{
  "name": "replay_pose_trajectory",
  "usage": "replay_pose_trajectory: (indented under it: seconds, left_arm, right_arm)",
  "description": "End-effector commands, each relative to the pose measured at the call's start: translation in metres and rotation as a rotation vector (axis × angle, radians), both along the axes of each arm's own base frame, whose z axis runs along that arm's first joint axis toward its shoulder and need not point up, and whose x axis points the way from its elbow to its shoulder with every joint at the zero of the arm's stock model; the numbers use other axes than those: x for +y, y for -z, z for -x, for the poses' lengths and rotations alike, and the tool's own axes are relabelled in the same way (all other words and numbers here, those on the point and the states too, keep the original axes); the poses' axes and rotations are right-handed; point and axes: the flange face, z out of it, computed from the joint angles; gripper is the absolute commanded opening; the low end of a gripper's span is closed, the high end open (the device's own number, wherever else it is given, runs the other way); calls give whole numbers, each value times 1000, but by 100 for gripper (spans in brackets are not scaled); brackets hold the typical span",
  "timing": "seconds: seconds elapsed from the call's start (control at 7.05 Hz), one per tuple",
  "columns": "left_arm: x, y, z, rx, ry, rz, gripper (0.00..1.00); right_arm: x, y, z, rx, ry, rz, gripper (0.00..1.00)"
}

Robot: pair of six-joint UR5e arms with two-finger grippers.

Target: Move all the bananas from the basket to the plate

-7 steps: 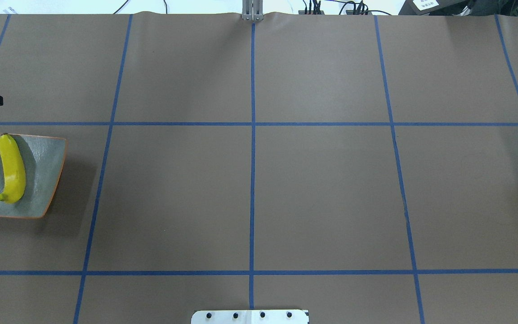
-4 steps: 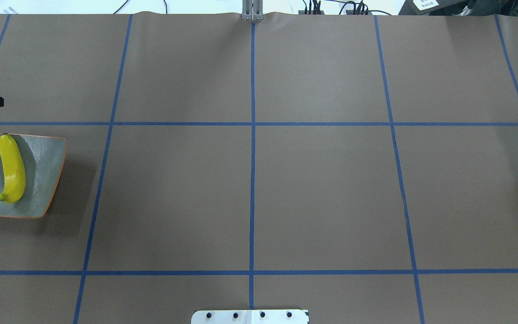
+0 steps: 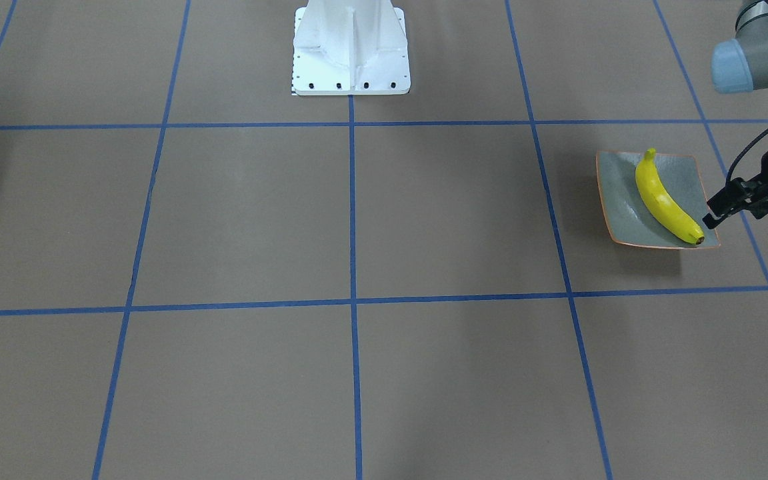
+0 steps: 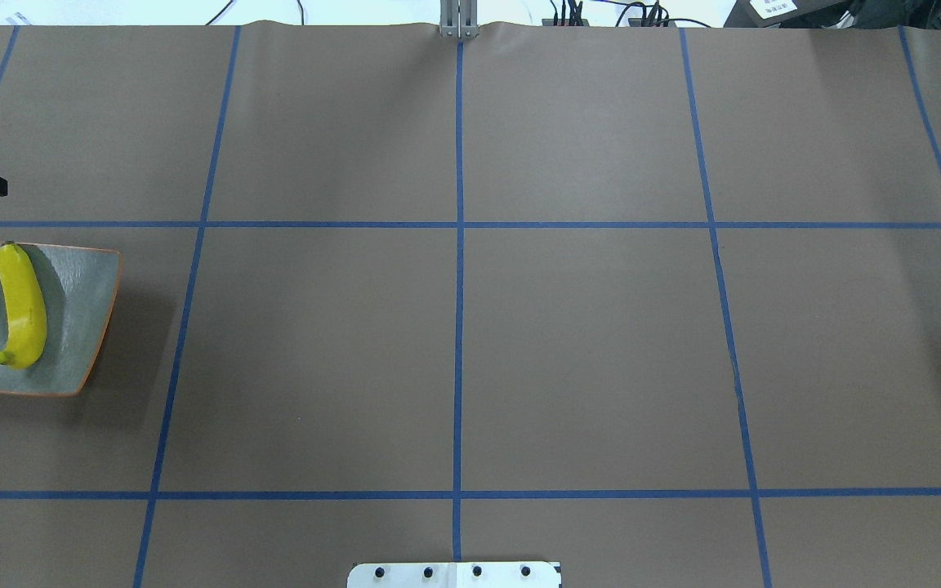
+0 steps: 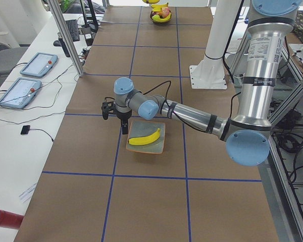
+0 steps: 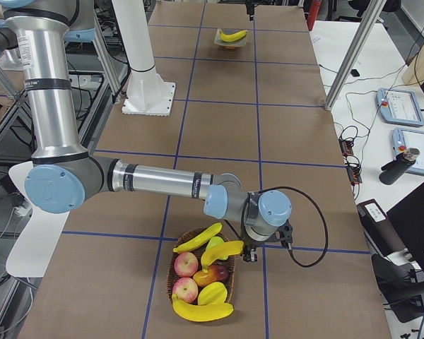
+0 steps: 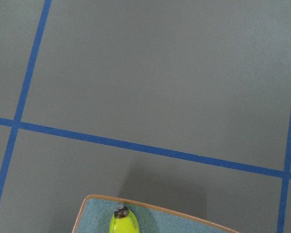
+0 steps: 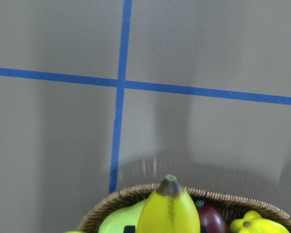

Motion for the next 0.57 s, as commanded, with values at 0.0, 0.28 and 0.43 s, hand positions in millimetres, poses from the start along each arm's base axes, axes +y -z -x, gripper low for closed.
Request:
replay_pose_trajectory:
  seconds: [0.0, 0.28, 0.43]
  left_arm:
    - [1, 2, -6, 4, -10, -2, 100]
    - [-1, 5, -17, 6, -28, -8, 100]
    - [-7, 15, -22, 14, -27, -21, 100]
  right_arm:
    - [-46, 109, 12, -1, 16, -1, 0]
    - [-92, 188, 93, -43, 10, 22, 0]
    - [-102, 223, 126, -80, -19, 51, 0]
